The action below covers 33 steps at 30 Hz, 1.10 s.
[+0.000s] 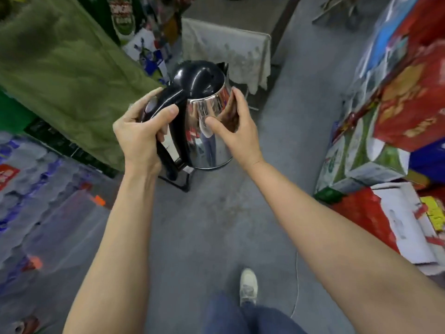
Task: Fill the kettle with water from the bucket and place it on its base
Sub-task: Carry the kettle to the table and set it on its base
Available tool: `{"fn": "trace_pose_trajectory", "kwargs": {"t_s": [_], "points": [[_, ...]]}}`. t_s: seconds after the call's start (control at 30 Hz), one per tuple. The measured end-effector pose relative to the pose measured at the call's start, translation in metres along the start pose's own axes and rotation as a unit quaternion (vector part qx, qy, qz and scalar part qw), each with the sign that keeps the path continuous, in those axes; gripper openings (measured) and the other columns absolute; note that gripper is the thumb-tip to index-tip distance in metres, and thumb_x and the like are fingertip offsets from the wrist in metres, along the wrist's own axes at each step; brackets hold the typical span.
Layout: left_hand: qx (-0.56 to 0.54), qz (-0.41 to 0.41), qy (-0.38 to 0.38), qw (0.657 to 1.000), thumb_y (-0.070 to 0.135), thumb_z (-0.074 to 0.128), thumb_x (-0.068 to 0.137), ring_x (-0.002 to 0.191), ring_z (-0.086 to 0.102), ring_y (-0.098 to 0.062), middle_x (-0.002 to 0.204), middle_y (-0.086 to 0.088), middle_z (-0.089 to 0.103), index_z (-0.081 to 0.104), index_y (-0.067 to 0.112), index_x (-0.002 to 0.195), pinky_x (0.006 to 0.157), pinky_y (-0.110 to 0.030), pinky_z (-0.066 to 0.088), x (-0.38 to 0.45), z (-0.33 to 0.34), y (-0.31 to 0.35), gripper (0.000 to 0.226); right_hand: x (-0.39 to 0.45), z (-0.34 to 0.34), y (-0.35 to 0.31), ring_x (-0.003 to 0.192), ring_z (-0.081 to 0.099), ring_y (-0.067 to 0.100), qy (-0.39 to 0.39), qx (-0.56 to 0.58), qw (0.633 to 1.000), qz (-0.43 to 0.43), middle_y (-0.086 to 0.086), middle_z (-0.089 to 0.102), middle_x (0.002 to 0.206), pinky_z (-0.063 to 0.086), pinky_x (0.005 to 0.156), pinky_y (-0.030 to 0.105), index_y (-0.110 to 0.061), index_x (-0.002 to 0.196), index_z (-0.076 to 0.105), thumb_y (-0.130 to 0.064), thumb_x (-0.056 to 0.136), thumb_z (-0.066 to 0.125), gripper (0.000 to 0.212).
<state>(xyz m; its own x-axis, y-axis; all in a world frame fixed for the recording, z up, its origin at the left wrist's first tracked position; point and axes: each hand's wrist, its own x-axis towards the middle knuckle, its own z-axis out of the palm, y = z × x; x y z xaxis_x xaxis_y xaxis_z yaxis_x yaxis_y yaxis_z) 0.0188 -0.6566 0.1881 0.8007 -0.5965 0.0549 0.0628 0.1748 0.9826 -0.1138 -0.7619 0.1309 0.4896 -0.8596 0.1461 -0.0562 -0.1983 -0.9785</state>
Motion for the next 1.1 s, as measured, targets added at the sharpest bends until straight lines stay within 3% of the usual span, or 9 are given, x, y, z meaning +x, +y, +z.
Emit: {"fn": "trace_pose_trajectory", "kwargs": {"t_s": [0.13,0.4,0.6,0.73,0.93,1.1], "points": [[-0.013,-0.007,-0.047,0.999,0.002,0.082,0.067,0.047,0.043,-0.011,0.057,0.003,0.056,0.073,0.002,0.11,0.046,-0.021,0.037,0.044,0.054,-0.009,0.044,0.05,-0.032,0.01,0.141,0.04,0.012,0.051,-0.001,0.999,0.003,0.0,0.043,0.155,0.034,0.117,0.039,-0.018,0.153,0.029,-0.047,0.08,0.074,0.091],[-0.044,-0.014,-0.125,0.991,-0.003,0.08,0.068,0.055,0.059,-0.005,0.068,0.006,0.068,0.07,-0.004,0.113,0.054,-0.016,0.046,0.14,0.156,-0.021,0.046,0.154,-0.09,0.022,0.14,0.042,0.012,0.14,-0.032,0.99,-0.006,0.001,0.046,0.152,0.036,0.115,0.039,-0.015,0.152,0.032,-0.045,0.079,0.074,0.089],[-0.036,-0.014,-0.165,0.986,0.002,0.083,0.067,0.056,0.058,-0.007,0.075,0.002,0.07,0.072,0.001,0.113,0.054,-0.017,0.046,0.211,0.227,-0.027,0.047,0.233,-0.124,0.027,0.137,0.045,0.012,0.173,-0.02,0.985,-0.004,0.002,0.049,0.15,0.038,0.114,0.04,-0.014,0.151,0.034,-0.045,0.078,0.075,0.089],[-0.025,-0.006,-0.176,0.984,0.005,0.083,0.069,0.051,0.05,-0.007,0.063,0.008,0.064,0.072,0.003,0.115,0.049,-0.018,0.042,0.255,0.275,-0.038,0.048,0.29,-0.151,0.036,0.138,0.045,0.013,0.177,-0.014,0.984,-0.005,0.004,0.049,0.15,0.038,0.114,0.041,-0.014,0.151,0.034,-0.044,0.079,0.075,0.088],[-0.029,-0.002,-0.173,0.985,0.006,0.082,0.07,0.05,0.047,-0.008,0.062,0.007,0.063,0.071,0.006,0.117,0.048,-0.018,0.04,0.319,0.35,-0.06,0.048,0.378,-0.199,0.053,0.136,0.046,0.01,0.163,-0.022,0.986,-0.004,0.001,0.049,0.148,0.038,0.114,0.034,-0.015,0.151,0.034,-0.034,0.082,0.076,0.083],[-0.022,0.011,-0.157,0.987,0.014,0.085,0.065,0.052,0.046,-0.01,0.064,0.006,0.063,0.073,0.008,0.115,0.048,-0.02,0.039,0.377,0.407,-0.073,0.052,0.459,-0.228,0.067,0.137,0.045,0.013,0.157,-0.026,0.987,-0.011,0.001,0.048,0.15,0.038,0.114,0.041,-0.017,0.15,0.035,-0.043,0.077,0.076,0.087]]}}
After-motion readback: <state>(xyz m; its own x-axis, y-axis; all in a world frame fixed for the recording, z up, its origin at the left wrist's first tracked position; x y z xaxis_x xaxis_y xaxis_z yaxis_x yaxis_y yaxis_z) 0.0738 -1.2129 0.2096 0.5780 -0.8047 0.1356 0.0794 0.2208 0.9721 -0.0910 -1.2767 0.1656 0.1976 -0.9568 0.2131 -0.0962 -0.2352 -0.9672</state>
